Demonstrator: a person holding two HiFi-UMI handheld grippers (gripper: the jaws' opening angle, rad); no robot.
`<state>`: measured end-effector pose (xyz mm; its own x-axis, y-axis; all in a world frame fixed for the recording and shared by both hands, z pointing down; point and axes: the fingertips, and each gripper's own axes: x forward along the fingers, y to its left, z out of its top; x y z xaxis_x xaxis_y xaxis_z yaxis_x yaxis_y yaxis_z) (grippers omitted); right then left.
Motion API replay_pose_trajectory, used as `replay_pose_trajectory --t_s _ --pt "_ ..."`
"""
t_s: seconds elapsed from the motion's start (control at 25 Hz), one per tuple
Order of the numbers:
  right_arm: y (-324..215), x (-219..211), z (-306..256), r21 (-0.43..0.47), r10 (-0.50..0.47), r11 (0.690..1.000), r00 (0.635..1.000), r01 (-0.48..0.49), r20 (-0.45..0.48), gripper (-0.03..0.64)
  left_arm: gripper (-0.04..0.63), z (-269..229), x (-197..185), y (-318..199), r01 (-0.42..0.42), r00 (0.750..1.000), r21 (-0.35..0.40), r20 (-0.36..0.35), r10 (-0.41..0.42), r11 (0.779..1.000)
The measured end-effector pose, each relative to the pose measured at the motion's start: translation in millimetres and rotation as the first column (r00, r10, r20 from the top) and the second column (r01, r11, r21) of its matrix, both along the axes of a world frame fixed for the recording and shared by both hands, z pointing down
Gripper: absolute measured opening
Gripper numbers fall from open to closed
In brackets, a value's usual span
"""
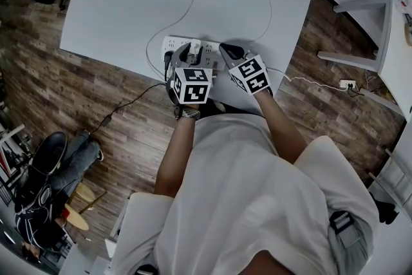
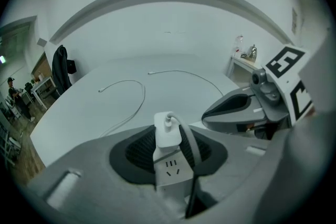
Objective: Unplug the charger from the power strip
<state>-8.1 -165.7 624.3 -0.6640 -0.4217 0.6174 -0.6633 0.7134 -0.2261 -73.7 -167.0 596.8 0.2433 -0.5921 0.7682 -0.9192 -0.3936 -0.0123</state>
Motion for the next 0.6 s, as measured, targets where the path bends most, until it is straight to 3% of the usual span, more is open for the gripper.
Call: replay_pose_trajectory --t_s 0.24,0.48,0.6 --pt "-1.1 -1.1 1.7 -0.001 -0.001 1.000 1.000 0.001 -0.016 0.003 0.145 1.2 -1.6 -0.9 0.015 1.000 -0.003 -0.024 -0.015 1.000" --pt "-1.1 -1.7 1.3 0.002 0.004 1.000 1.000 -0.004 -0.010 0.003 0.143 -0.7 -8.8 -1.4 0.108 0.980 -0.033 -0.167 -0.112 0.994" --pt "0.1 -1.7 1.1 0.000 0.002 1.000 1.000 -0.002 -0.007 0.003 0.143 -1.8 -9.7 -0.8 0.130 0.970 -0.033 -0.202 -0.134 0.991"
